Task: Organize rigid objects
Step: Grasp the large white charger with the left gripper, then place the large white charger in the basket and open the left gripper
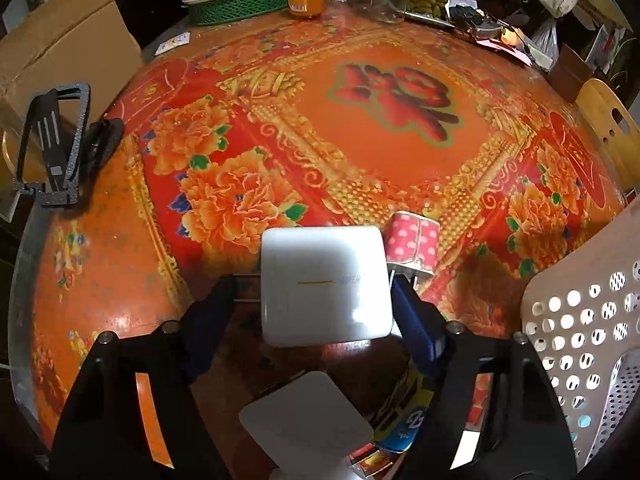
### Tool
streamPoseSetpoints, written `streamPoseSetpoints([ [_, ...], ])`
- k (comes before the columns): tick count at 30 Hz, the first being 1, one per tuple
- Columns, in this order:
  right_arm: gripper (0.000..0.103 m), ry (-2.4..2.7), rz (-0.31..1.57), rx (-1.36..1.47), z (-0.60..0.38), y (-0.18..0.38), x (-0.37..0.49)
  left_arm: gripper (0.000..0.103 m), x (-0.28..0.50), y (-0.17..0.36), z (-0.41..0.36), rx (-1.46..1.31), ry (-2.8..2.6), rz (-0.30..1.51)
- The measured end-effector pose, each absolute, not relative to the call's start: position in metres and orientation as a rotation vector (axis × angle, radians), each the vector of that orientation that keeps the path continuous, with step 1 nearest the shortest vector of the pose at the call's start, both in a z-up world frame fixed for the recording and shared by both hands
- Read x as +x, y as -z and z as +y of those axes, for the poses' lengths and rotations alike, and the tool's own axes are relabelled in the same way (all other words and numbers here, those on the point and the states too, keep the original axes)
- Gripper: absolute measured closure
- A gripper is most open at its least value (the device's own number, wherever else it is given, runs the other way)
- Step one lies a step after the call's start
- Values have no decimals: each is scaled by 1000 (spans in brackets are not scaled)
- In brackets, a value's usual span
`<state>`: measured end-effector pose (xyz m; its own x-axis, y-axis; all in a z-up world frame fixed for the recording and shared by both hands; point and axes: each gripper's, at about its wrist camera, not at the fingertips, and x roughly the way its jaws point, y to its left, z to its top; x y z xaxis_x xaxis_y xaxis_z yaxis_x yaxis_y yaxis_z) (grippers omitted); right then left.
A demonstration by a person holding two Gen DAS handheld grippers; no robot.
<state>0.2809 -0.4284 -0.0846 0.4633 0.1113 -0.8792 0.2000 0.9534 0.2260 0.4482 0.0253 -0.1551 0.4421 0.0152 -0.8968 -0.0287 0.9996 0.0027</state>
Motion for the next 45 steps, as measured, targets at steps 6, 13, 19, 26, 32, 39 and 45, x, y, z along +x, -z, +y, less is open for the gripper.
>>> streamPoseSetpoints([
  [6,89,56,1093,318,-428,85,281,29,441,138,29,-7,-39,1076],
  [13,89,56,1091,319,-428,85,280,33,434,115,35,16,-43,1062],
  [19,89,58,1093,317,-428,85,280,33,423,90,32,-16,-10,1024],
  [26,89,60,1094,315,-427,85,280,33,396,11,-24,11,88,923],
  [32,89,60,1095,315,-428,85,281,33,389,-10,-98,99,176,934],
  [39,89,62,1097,313,-428,85,281,33,392,21,-169,198,227,1035],
  [45,89,61,1099,313,-428,86,281,33,399,51,-194,261,251,1101],
])
